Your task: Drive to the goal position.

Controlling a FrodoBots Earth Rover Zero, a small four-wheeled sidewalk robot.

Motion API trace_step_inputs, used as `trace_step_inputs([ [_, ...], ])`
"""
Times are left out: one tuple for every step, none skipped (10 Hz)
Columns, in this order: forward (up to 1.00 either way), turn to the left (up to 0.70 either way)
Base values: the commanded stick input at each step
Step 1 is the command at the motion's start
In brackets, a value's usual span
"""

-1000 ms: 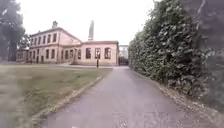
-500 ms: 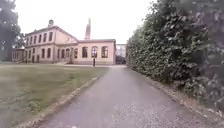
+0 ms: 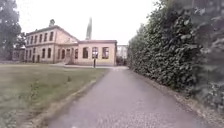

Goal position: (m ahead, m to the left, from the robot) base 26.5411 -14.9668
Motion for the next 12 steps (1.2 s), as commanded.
trace_step_inputs([
  [0.85,0.01],
  [0.85,0.01],
  [0.85,0.01],
  [0.85,0.01],
  [0.85,0.01],
  [0.85,0.01],
  [0.85,0.01],
  [0.85,0.01],
  [0.85,0.01],
  [0.85,0.00],
  [0.85,-0.19],
  [0.85,-0.33],
])
